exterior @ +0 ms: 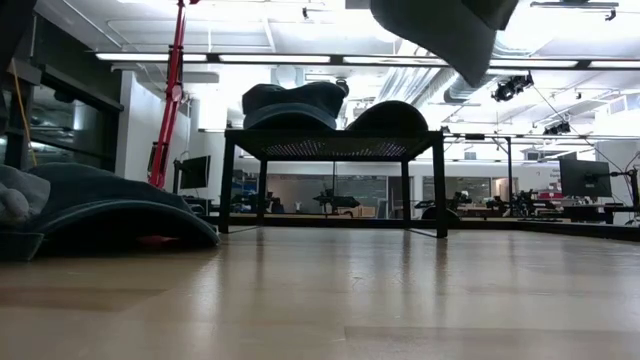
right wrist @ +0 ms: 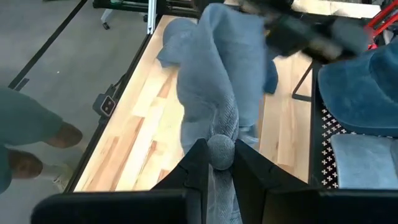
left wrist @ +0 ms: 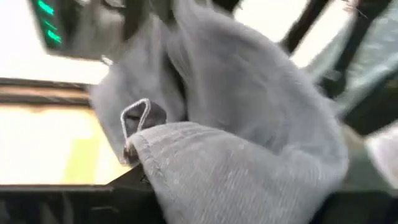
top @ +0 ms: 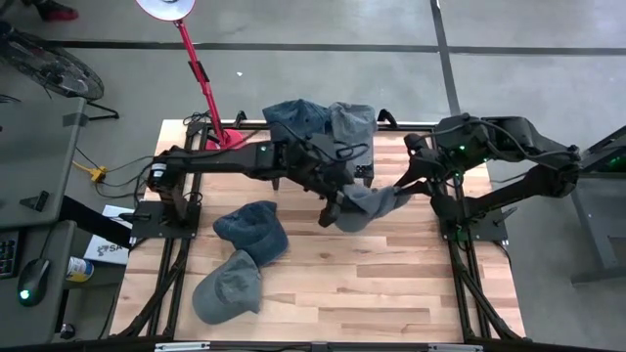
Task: Pick & Place hat
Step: Stack the top gray cap on top of the gray cap on the shelf
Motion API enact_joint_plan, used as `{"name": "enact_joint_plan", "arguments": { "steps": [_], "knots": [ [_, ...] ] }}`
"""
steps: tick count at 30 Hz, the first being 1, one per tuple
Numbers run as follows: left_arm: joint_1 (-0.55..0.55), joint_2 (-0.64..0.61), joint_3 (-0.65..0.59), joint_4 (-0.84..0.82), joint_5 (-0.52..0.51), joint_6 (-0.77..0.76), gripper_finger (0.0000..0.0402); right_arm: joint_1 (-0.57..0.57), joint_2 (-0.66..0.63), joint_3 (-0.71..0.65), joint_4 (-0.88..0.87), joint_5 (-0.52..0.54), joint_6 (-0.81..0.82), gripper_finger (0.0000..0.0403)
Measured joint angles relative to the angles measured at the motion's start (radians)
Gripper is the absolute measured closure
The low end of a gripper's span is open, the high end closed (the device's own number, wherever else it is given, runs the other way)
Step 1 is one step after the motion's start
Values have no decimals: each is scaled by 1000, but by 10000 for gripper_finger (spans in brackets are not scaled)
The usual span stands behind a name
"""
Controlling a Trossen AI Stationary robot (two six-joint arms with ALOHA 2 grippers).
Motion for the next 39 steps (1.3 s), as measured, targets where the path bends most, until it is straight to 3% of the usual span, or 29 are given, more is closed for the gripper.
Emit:
{"name": "enact_joint_plan", "arguments": {
  "steps": [5, 10, 15, 23, 33, 39],
  "knots": [
    [-1, -56, 1, -85, -135, 26, 232, 0, 0, 0, 28, 11, 0, 362],
    [-1, -110, -2, -193, -208, 26, 232, 0, 3, 12, 58, 14, -1, 362],
    [-1, -149, -3, -314, -296, 26, 232, 0, 16, 79, 62, 39, -3, 362],
    [-1, -213, -1, -353, -425, 72, 232, -65, 62, 203, 51, 49, -11, 362],
    [0, -296, -1, -421, -627, 194, 232, -206, 255, 440, -30, -68, -76, 362],
    [0, -335, -1, -464, -696, 237, 232, -297, 389, 616, -135, -102, -121, 362]
  ]
}}
